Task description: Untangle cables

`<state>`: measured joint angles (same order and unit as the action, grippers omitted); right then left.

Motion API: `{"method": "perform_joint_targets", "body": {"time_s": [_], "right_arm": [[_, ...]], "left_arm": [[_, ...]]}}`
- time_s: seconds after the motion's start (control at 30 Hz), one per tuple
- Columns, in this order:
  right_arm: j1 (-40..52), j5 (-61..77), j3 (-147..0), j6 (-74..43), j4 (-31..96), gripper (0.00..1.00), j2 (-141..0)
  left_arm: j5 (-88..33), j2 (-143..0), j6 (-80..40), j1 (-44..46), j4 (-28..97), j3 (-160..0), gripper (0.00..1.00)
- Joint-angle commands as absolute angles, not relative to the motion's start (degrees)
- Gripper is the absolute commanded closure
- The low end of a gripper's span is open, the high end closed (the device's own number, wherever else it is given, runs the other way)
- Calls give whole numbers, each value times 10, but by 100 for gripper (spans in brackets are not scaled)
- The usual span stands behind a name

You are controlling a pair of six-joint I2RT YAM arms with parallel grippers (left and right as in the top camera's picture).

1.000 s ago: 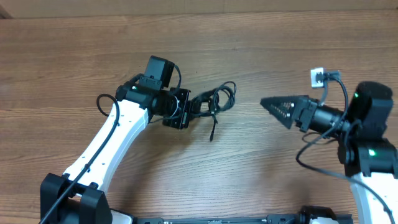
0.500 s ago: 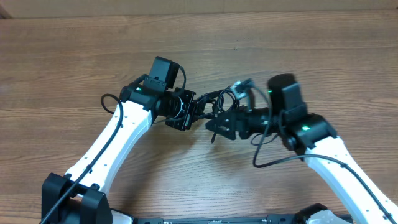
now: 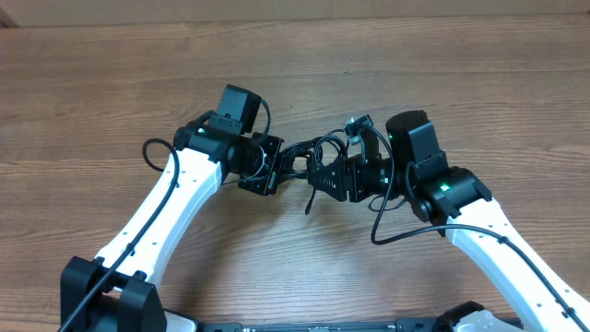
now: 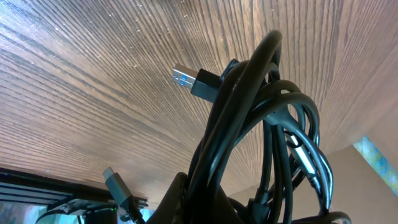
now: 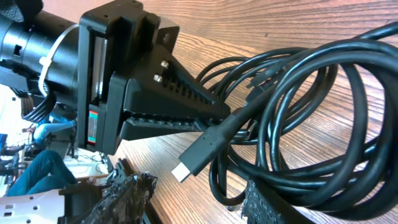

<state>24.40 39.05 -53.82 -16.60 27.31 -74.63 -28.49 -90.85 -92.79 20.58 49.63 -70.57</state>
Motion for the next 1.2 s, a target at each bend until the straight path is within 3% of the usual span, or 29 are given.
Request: {"method": "perform_joint_targets", "body": {"time_s": [0.0, 0.27, 0.57, 0.93, 1.17], "right_arm": [[243, 369, -553, -162, 272, 52, -742], [255, 365, -553, -132, 274, 56, -745], [273, 316, -553, -130, 267, 51, -777], [274, 310, -553, -130, 249, 53, -795], [274, 296, -553, -130, 249, 62, -795]], "left_arm": [[-301, -895, -919, 207, 495, -719, 96], [-312, -895, -934, 207, 495, -719, 96], [-338, -895, -939, 207, 495, -719, 96], [-342, -895, -939, 212, 493, -719, 96], [-342, -895, -938, 212, 493, -719, 96]]}}
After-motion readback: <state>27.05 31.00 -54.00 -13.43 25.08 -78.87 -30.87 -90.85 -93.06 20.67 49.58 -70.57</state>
